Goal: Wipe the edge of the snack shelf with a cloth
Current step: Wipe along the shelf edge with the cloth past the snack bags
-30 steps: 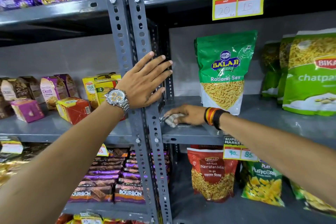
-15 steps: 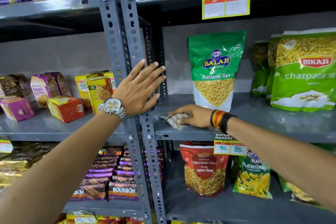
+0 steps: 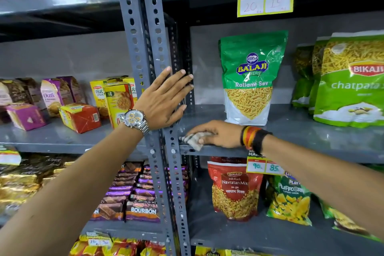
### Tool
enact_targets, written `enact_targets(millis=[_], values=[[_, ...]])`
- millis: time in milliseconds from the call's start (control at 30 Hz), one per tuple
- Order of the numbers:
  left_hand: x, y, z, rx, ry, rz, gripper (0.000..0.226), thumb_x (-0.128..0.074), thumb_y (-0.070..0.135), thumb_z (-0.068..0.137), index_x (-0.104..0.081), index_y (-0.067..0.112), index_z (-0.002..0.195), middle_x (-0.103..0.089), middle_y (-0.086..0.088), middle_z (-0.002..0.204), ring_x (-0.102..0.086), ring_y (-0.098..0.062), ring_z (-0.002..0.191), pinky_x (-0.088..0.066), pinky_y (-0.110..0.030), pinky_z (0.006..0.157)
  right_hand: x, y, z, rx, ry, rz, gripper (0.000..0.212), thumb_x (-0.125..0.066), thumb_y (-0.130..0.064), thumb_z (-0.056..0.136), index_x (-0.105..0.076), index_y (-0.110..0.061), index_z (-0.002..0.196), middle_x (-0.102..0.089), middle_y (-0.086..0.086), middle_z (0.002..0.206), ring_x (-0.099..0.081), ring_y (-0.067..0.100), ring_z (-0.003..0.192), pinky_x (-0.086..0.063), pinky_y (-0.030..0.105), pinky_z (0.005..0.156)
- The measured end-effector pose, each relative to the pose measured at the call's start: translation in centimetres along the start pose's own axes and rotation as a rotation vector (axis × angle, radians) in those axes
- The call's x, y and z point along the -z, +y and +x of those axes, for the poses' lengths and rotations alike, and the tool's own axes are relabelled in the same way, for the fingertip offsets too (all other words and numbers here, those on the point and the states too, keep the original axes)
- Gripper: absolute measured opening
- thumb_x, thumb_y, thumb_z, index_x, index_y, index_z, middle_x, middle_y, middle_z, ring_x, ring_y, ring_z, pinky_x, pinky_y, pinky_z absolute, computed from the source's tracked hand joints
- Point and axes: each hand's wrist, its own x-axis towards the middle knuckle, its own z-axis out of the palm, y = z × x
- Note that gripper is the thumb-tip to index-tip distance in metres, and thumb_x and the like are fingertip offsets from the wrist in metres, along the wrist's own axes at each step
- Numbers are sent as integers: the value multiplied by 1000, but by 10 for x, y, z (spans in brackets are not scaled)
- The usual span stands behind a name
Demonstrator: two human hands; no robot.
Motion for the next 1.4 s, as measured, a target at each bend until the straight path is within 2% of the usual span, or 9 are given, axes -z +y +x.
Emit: enact_targets(millis=[133,267,400,567,667,900,1067,1200,1400], values=[[-2,0,0,4,25,0,59,-38,41,102,-41,8,151,-31,-12,163,-20,-31,153,-11,-56,124,27,3,-34,12,-56,94,38,-60,-22,96,-58,-28,134,-65,-13,127,-60,-2,109,-42,11,96],[-1,2,-1,12,15,-5,59,-38,41,102,-41,8,151,-31,-12,163,-19,-30,153,-13,-57,123,38,19,-22,-114,131,75,38,-59,-25,96,-56,-32,133,-61,-13,126,-56,7,112,-41,33,108],[-1,0,-2,6,16,-12,60,-38,41,102,-41,8,152,-30,-12,163,-19,-31,153,-12,-56,124,12,20,-12,-129,126,15,37,-58,-28,96,-57,-29,133,-64,-5,127,-57,11,113,-41,37,108],[-3,3,-2,10,14,4,60,-37,42,102,-40,8,152,-30,-12,163,-18,-30,153,-11,-56,124,30,25,-50,-99,-31,72,39,-59,-28,96,-56,-33,134,-63,-13,129,-60,5,115,-44,20,101],[-4,2,-2,19,16,3,60,-38,42,101,-41,8,152,-30,-12,163,-18,-30,153,-12,-56,124,50,34,-60,-97,55,125,40,-60,-24,96,-57,-29,135,-64,-14,125,-59,-10,102,-45,12,90],[-1,3,-2,11,26,0,61,-40,43,101,-41,8,151,-32,-12,162,-19,-30,153,-12,-56,124,16,45,-60,-114,161,41,36,-60,-31,95,-58,-39,130,-63,-15,129,-57,7,120,-42,39,109],[-4,3,-1,13,39,7,60,-40,42,101,-43,7,150,-33,-13,162,-20,-31,153,-12,-56,124,34,28,-92,-90,25,114,37,-60,-33,95,-57,-41,131,-69,-9,118,-65,9,92,-50,25,85],[-3,2,-1,14,38,-1,60,-41,42,101,-44,7,149,-33,-13,162,-20,-31,153,-12,-57,124,41,34,-58,-81,225,137,38,-62,-24,95,-59,-32,131,-67,-11,125,-62,11,114,-46,36,106],[-1,3,-3,3,48,3,60,-38,42,102,-43,6,150,-32,-13,162,-20,-31,153,-8,-54,125,29,22,23,-108,258,90,39,-60,-20,95,-57,-24,134,-63,-4,129,-56,10,117,-39,24,104]])
